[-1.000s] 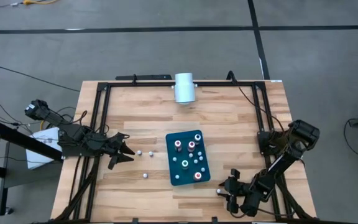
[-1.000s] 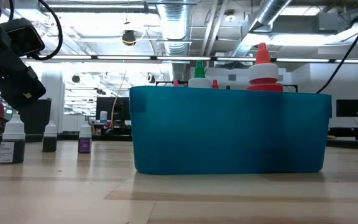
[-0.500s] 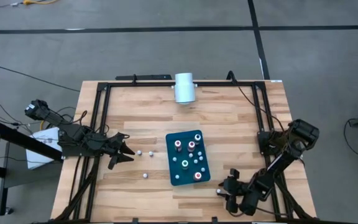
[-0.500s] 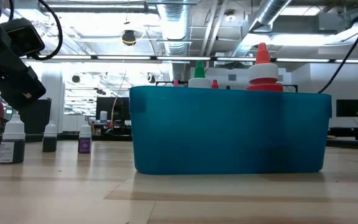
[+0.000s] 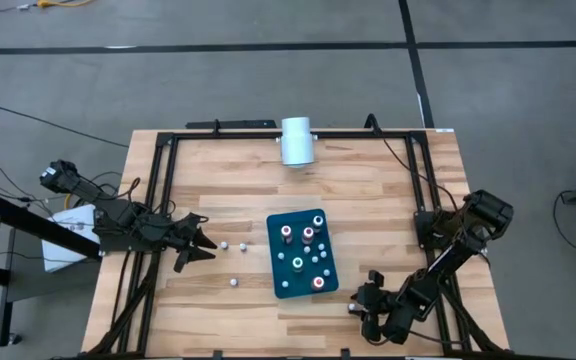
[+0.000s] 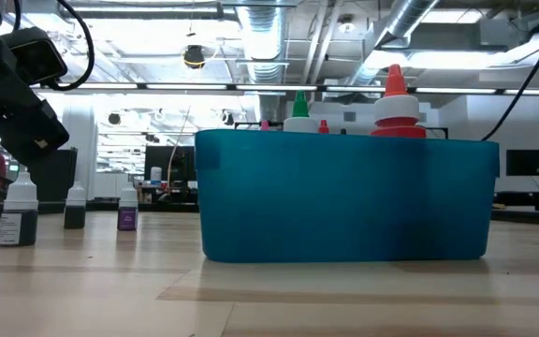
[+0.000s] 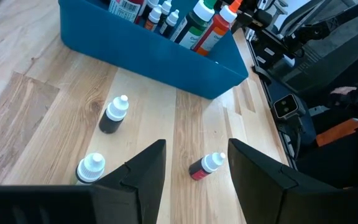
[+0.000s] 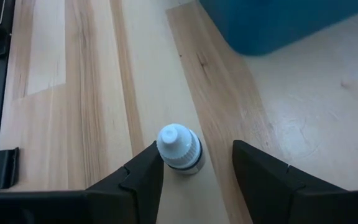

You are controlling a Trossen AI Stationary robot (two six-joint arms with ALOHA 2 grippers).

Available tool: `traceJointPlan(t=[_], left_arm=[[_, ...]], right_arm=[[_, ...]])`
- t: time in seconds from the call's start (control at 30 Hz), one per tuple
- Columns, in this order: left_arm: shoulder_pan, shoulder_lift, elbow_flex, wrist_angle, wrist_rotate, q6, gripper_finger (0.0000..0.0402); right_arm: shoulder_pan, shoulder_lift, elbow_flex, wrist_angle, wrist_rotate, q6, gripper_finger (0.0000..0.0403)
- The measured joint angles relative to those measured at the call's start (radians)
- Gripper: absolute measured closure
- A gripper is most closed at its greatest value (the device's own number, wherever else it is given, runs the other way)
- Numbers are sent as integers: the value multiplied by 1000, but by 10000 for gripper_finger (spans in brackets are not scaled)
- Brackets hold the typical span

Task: Pick & Place food coloring
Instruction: Put the small blue food coloring bottle into the blue bin

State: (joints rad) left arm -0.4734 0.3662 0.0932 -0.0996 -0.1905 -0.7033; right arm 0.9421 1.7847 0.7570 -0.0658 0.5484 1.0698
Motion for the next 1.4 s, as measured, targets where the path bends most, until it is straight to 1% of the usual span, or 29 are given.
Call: traceJointPlan(t=[0.4, 0.57, 0.7, 0.93, 1.03, 1.13, 1.4], left_arm=[[0, 0, 0, 0, 0, 0, 236], [0, 0, 0, 0, 0, 0, 236], [0, 0, 0, 0, 0, 0, 236], [0, 0, 0, 0, 0, 0, 236], [0, 0, 0, 0, 0, 0, 236], [0, 0, 0, 0, 0, 0, 236], [0, 0, 0, 0, 0, 0, 236]], right_arm=[[0, 1, 0, 0, 0, -5, 228], [-1, 2, 0, -1, 0, -5, 235], [-2, 2, 0, -2, 0, -5, 252], [-3, 3, -1, -3, 1, -4, 310], [-3, 3, -1, -1, 0, -4, 328], [-3, 3, -1, 0, 0, -3, 334], [-3, 1, -1, 0, 0, 54, 333]])
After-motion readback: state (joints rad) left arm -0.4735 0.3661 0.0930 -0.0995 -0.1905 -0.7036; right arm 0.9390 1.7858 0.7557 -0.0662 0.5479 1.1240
